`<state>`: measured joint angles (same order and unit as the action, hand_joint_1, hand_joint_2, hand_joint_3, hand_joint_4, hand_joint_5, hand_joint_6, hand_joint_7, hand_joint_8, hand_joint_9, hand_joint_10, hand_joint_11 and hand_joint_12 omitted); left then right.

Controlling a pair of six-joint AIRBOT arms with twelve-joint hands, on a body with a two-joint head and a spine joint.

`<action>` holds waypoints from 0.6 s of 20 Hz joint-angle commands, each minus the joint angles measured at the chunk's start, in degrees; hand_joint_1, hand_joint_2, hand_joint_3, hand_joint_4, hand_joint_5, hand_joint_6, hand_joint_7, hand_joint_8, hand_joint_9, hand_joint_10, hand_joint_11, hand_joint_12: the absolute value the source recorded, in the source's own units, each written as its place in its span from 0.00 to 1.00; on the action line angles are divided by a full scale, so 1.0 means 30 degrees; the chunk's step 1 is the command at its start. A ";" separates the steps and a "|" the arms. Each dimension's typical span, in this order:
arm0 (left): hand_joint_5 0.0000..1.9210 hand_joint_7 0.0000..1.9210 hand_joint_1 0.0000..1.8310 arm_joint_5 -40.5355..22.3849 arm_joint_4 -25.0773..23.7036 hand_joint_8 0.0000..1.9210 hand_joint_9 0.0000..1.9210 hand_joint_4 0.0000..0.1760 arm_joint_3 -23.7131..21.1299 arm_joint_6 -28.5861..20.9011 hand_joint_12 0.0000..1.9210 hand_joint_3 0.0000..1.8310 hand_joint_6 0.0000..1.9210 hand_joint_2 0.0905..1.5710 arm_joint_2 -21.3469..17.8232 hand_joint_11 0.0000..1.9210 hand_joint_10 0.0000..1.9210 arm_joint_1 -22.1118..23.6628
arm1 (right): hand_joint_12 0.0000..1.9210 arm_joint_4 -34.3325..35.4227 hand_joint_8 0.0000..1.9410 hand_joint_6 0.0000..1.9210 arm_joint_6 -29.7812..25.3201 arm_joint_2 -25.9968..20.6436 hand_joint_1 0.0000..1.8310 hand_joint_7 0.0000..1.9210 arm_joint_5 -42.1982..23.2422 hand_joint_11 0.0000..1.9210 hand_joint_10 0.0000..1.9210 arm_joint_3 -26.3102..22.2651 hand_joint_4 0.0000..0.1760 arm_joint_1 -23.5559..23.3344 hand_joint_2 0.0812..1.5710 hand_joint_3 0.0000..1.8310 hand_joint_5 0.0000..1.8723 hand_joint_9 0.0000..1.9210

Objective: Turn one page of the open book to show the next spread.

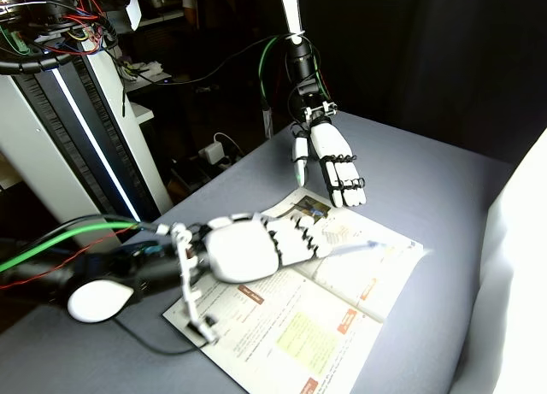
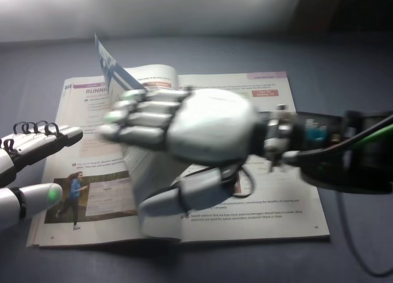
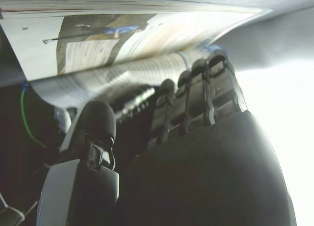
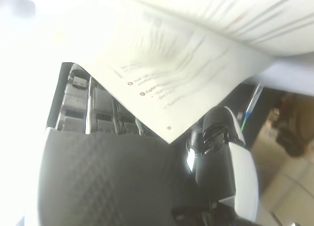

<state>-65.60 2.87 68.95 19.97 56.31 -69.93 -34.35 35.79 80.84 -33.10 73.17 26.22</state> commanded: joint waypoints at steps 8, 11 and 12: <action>0.08 0.05 0.09 -0.2737 0.0791 0.01 0.01 0.00 0.0243 -0.0049 0.00 0.03 0.03 0.93 0.0016 0.00 0.01 0.0025 | 0.00 -0.1690 0.00 0.00 -0.2033 -0.1268 0.03 0.00 -0.6764 0.00 0.00 -0.1539 0.23 -0.1478 0.72 0.00 0.00 0.00; 0.11 0.05 0.15 -0.2970 0.1055 0.01 0.00 0.00 0.0201 0.0079 0.00 0.00 0.03 0.89 -0.0070 0.00 0.00 0.0025 | 0.00 -0.1685 0.00 0.00 -0.2033 -0.2292 0.00 0.00 -0.8315 0.00 0.00 -0.2208 0.39 -0.1671 0.69 0.00 0.00 0.00; 0.11 0.05 0.15 -0.3044 0.1122 0.01 0.00 0.00 0.0188 0.0104 0.00 0.00 0.03 0.89 -0.0085 0.00 0.00 0.0025 | 0.00 -0.1683 0.00 0.00 -0.2031 -0.2555 0.00 0.00 -0.8569 0.00 0.00 -0.2357 0.39 -0.1696 0.69 0.00 0.00 0.00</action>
<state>-67.53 4.93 69.38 20.40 56.31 -70.17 -42.13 29.82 72.86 -51.99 66.15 21.93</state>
